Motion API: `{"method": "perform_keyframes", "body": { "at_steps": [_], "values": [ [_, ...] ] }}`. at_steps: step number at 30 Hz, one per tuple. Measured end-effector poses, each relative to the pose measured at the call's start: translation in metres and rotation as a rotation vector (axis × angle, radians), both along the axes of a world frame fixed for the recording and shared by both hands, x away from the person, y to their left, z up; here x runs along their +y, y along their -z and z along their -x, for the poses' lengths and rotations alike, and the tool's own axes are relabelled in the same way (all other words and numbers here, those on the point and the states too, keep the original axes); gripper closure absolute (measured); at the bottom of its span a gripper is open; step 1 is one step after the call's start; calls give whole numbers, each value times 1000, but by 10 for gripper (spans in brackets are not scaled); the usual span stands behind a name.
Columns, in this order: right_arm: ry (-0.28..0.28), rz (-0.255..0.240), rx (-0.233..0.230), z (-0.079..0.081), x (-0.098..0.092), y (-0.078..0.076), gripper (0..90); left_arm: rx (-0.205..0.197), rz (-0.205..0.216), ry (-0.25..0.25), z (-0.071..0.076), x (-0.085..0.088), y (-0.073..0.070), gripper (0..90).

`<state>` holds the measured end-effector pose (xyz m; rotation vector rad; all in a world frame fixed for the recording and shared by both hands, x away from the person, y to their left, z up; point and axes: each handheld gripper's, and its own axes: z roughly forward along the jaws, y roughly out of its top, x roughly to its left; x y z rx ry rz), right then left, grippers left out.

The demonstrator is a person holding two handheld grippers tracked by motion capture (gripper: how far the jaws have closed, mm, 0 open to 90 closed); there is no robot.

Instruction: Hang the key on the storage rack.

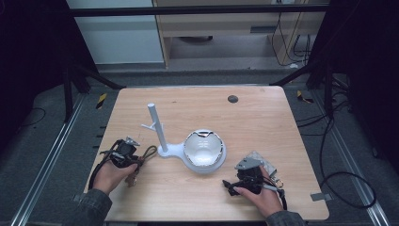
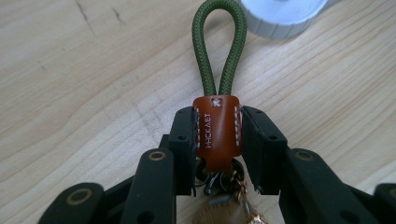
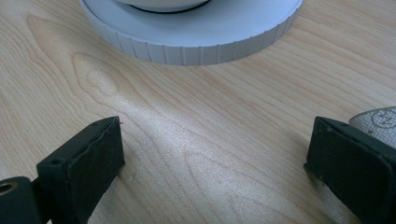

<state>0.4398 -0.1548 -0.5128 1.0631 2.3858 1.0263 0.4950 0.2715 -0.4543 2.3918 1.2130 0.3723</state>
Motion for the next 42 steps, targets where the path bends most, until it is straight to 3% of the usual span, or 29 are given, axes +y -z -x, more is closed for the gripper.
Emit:
{"method": "perform_keyframes", "body": {
  "at_steps": [3, 4, 5, 6, 8, 11, 16, 19, 26, 42],
  "values": [
    [1, 0, 1, 0, 0, 0, 39, -61, 33, 3, 11, 3, -9, 660],
    [1, 0, 1, 0, 0, 0, 39, -61, 33, 3, 11, 3, -9, 660],
    [0, 0, 0, 0, 0, 0, 39, -115, 52, -3, 21, 5, -15, 660],
    [1, 0, 0, 0, 0, 0, 39, -144, 61, -7, 27, 6, -18, 660],
    [1, 0, 0, 0, 0, 0, 38, -167, 81, -13, 33, 7, -21, 661],
    [2, 1, 2, 0, 0, 0, 37, -256, 113, -10, 52, 7, -31, 662],
    [1, 1, 2, 0, 0, 0, 35, -331, 159, -9, 68, 6, -41, 664],
    [0, 3, 0, 0, 0, 0, 33, -361, 180, -9, 74, 5, -44, 665],
    [0, 3, 0, 0, 1, 0, 32, -380, 215, -3, 82, 2, -44, 665],
    [-1, 3, 0, -1, 1, 0, 30, -464, 307, 10, 104, 3, -55, 664]
  ]
}}
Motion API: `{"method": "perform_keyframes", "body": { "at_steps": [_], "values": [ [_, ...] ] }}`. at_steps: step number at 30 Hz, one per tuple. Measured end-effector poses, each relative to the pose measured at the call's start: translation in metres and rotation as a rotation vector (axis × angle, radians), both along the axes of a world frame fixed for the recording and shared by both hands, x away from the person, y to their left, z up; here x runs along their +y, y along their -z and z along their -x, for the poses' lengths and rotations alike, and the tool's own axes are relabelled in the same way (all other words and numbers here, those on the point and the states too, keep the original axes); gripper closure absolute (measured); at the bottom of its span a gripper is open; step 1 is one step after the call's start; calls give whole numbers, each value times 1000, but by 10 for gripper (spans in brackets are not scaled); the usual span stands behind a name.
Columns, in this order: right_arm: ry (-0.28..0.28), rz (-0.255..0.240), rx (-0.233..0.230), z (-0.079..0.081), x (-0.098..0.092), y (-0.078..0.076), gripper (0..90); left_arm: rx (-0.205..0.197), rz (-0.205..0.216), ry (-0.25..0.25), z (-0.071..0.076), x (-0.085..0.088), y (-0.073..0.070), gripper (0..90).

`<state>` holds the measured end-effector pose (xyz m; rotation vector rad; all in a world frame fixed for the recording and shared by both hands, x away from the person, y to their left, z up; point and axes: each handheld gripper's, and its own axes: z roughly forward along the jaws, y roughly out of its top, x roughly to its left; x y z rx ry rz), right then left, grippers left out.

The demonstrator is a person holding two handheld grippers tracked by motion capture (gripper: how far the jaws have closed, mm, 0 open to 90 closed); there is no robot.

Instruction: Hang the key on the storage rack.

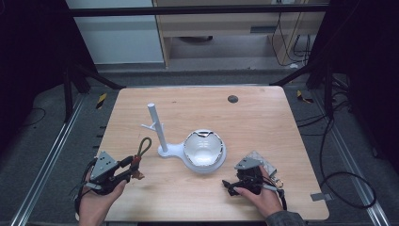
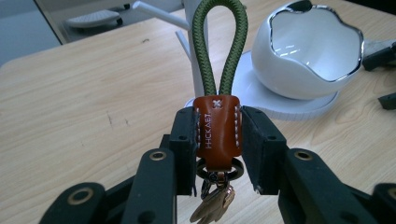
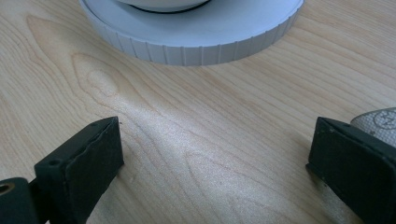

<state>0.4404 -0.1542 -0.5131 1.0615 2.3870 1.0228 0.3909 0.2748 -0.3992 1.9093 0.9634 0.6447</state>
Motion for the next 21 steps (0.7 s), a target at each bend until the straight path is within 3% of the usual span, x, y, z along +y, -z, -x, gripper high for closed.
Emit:
{"method": "perform_keyframes", "body": {
  "at_steps": [12, 21],
  "values": [
    [0, 0, 1, 0, 0, 0, 30, -44, 65, 28, 16, 2, -7, 662],
    [1, 0, 1, 0, 0, 0, 30, -74, 96, 48, 16, -4, -14, 660]
  ]
}}
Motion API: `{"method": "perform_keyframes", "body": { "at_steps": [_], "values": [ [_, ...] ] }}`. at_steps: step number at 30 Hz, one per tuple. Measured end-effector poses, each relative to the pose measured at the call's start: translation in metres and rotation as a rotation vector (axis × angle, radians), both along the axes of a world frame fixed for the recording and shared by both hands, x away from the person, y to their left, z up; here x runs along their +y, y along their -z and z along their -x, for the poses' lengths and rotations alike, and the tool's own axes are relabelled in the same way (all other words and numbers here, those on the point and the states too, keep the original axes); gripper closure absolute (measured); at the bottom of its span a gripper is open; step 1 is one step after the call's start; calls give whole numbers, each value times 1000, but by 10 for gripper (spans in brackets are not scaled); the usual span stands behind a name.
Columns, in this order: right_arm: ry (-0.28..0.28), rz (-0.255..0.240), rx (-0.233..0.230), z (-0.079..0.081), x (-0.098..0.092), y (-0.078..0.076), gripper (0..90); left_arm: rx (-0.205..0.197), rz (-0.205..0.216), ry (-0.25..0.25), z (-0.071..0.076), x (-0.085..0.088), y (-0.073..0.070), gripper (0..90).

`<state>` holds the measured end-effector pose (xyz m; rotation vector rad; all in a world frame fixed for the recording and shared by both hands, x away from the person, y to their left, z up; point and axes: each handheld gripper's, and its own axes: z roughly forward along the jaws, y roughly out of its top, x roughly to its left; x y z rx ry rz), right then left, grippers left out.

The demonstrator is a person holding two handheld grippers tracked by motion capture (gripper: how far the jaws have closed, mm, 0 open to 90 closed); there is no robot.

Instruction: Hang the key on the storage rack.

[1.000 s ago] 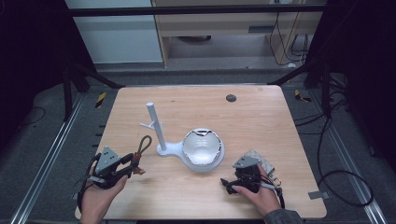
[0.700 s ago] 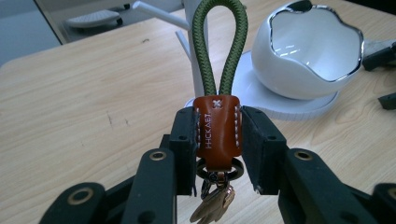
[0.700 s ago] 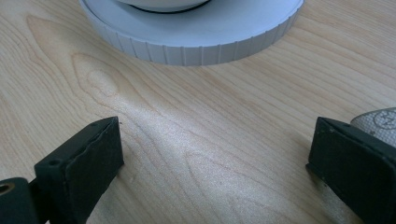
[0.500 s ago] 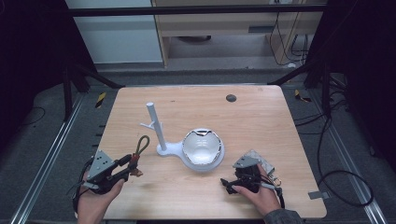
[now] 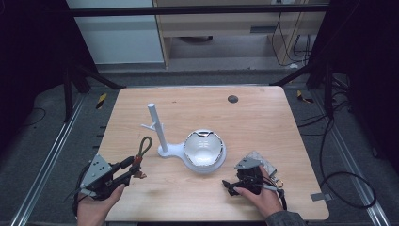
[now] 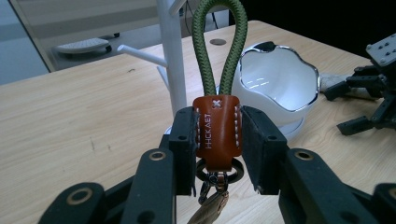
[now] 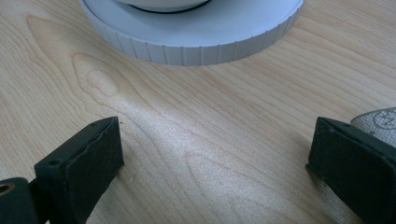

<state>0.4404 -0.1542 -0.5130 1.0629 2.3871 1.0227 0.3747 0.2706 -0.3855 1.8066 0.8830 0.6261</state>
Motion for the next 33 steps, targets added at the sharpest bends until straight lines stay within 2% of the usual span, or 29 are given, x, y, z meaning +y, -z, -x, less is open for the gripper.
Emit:
{"method": "perform_keyframes", "body": {
  "at_steps": [10, 19, 21, 23, 33],
  "values": [
    [1, 0, 0, 0, 0, 0, 30, -52, 13, -9, -5, -10, -12, 659],
    [1, -1, 0, 0, 0, 0, 30, -51, 25, -31, -11, -8, -16, 658],
    [3, 0, 0, 0, 0, 0, 29, -44, 49, -40, -14, -8, -13, 658],
    [3, 0, 0, 0, 0, 0, 29, -44, 55, -42, -15, -9, -11, 658],
    [5, 0, 0, 0, 0, 0, 28, -55, 51, -58, -18, -14, -15, 657]
  ]
}}
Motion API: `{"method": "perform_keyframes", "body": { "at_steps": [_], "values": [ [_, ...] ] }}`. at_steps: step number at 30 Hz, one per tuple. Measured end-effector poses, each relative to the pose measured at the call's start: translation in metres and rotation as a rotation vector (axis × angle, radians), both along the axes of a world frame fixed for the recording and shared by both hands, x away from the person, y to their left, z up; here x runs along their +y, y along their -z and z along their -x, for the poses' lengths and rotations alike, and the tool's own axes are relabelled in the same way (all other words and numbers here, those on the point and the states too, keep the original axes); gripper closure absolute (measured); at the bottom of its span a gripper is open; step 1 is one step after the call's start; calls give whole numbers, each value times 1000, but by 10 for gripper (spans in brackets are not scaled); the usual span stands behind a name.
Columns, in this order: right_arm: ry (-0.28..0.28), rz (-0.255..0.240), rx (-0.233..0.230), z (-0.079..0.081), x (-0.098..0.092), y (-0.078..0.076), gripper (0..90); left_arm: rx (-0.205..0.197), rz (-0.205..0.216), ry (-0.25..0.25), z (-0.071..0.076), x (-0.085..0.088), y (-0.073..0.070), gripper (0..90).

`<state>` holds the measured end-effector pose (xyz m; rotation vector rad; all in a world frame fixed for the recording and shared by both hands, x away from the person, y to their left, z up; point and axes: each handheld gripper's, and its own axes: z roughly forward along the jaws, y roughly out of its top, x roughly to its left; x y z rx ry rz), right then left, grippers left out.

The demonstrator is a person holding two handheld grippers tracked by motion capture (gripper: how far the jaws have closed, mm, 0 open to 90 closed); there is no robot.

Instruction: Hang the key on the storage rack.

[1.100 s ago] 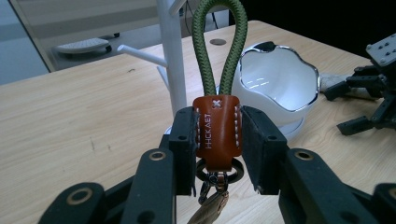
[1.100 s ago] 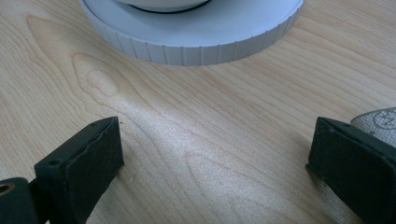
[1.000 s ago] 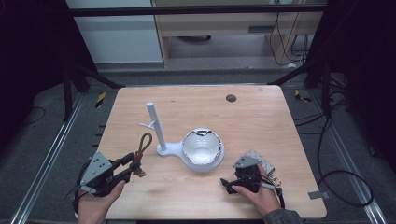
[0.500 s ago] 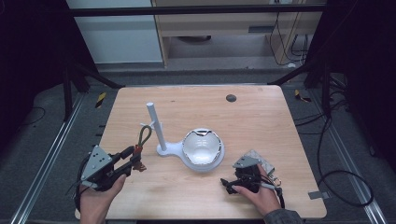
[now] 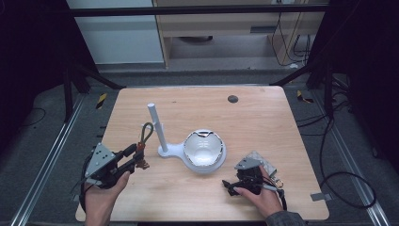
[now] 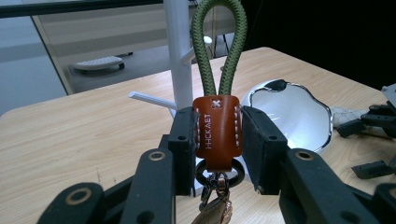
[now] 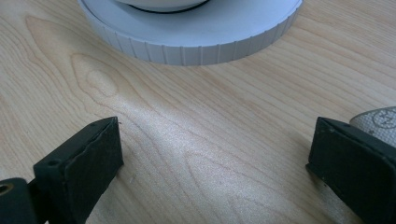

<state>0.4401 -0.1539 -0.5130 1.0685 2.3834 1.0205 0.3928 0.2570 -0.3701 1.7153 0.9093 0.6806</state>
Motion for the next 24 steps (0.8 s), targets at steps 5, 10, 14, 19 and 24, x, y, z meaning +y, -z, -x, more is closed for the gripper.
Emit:
{"method": "perform_keyframes", "body": {
  "at_steps": [5, 10, 14, 19, 24],
  "values": [
    [1, 0, 0, 0, 0, 0, 29, -6, 1, -3, -1, 2, 1, 657],
    [2, 0, -1, 0, 0, 0, 29, 9, 3, -17, -5, 3, 5, 656],
    [3, 0, 0, 0, 0, 0, 28, 15, -9, -18, -9, 2, 6, 656],
    [4, 0, 1, 1, 0, 0, 28, 42, -23, -26, -21, -6, 12, 655],
    [2, 0, 2, 1, 0, 0, 28, 62, -31, -30, -30, -12, 19, 655]
  ]
}}
